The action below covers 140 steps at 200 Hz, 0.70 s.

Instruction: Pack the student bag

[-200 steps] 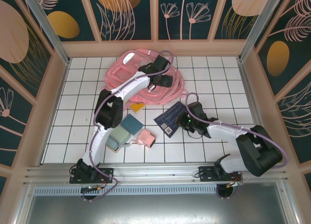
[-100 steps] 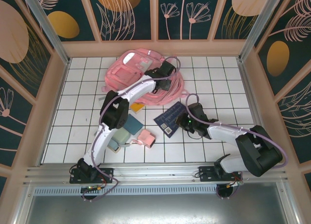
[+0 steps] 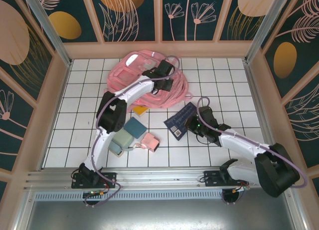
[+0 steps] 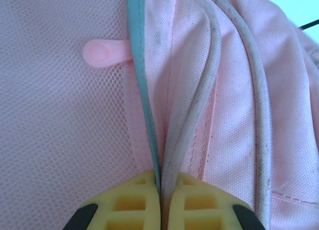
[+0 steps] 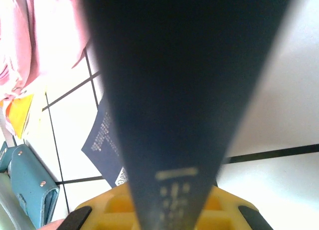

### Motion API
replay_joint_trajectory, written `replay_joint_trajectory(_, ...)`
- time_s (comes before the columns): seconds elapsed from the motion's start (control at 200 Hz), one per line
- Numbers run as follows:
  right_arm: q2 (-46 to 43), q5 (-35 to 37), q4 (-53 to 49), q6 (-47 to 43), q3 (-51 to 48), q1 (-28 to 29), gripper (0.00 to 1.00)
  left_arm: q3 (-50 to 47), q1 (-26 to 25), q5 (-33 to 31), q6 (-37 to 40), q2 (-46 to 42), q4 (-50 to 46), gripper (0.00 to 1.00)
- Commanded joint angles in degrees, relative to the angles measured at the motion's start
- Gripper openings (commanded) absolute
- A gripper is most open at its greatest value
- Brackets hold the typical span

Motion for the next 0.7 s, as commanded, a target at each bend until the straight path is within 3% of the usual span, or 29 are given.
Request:
replay_joint_trajectory(0.0, -3.9, 4.2, -7.3, -2.7, 3.8, -0.2, 0.00, -1.3, 3.9, 6.8, -3.9, -8.8, 2.6, 0.00)
replay_joint_trajectory(0.2, -9.0, 5.0, -13.4, -5.4, 8.8, -4.1, 0.00, 0.9, 5.6, 10.6, -6.8, -13.0, 1.5, 0.00)
replay_joint_trajectory(0.47, -16.1, -17.7, -6.1, -3.6, 9.7, -12.8, 0.00, 3.5, 6.8, 18.3, -4.0, -19.5, -0.3, 0.00)
replay_joint_trajectory(0.696, -14.1, -21.3, -2.1, -0.1, 14.1, -13.2, 0.00, 3.7, 7.6, 26.2, -5.2, -22.5, 1.5, 0.00)
